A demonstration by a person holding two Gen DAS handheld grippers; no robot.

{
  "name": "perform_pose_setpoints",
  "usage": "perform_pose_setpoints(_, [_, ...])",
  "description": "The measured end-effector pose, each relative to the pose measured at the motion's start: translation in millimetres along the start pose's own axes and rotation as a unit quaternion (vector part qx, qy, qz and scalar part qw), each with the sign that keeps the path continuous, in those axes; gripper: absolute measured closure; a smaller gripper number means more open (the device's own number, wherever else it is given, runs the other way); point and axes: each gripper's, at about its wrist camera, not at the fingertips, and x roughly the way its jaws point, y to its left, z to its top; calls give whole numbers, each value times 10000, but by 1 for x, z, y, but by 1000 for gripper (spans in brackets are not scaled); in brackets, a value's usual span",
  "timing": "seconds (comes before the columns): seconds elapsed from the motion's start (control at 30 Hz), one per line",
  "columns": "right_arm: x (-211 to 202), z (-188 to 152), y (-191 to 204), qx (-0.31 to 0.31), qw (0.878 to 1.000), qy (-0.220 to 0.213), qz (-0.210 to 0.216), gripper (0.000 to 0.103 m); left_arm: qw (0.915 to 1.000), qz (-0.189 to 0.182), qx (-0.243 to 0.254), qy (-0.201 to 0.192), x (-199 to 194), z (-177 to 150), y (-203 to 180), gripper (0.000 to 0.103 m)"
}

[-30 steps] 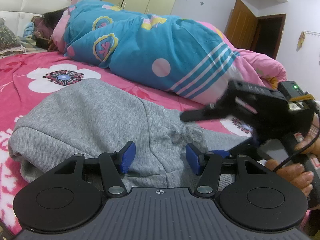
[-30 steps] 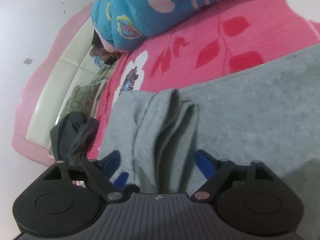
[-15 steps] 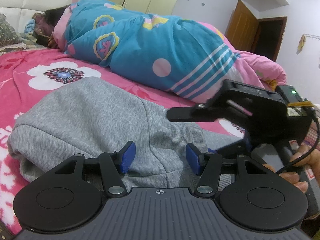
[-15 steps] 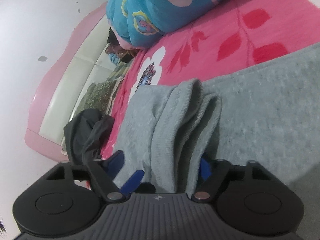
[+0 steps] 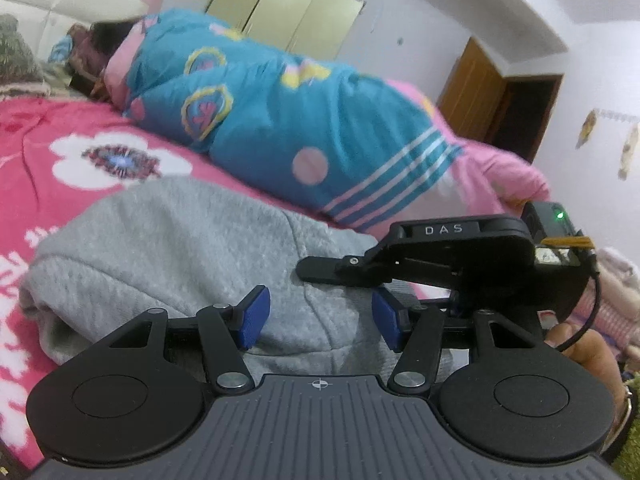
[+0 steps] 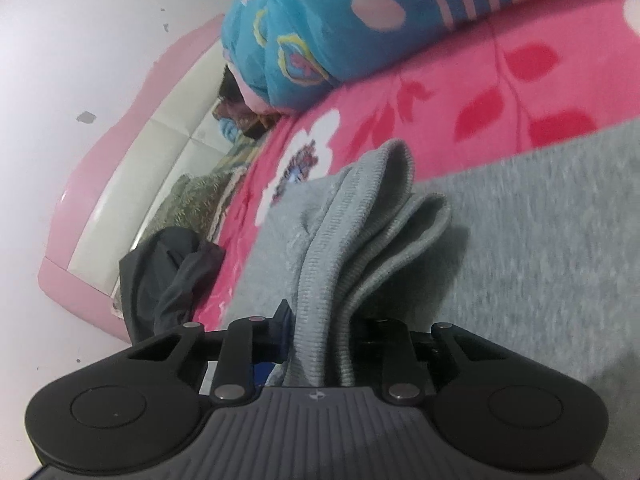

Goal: Fold clothes

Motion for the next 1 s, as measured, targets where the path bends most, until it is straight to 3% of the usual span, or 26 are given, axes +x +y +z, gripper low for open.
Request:
perform_pose_setpoints(0.2, [-37,17,10,-218,9990,-366,-163,76,9986,-365,-49,-381,-14,5,-3,46])
perform_pose_setpoints(0.47, [-121,37,1,-488,9898,-881,-1011,77,9958,-717,-124,-561,-19,7,-8,46])
perform_pose_setpoints(0.73, [-196,42,-41,-336,9794,-1138,-1637,78,9986,-512,-80,-43,5,5,-17,46])
perform_pose_setpoints(1.0, [-277,47,-89,-98,9700,-1394,-1989,78,9956,-685,127,625,32,-1,-38,46])
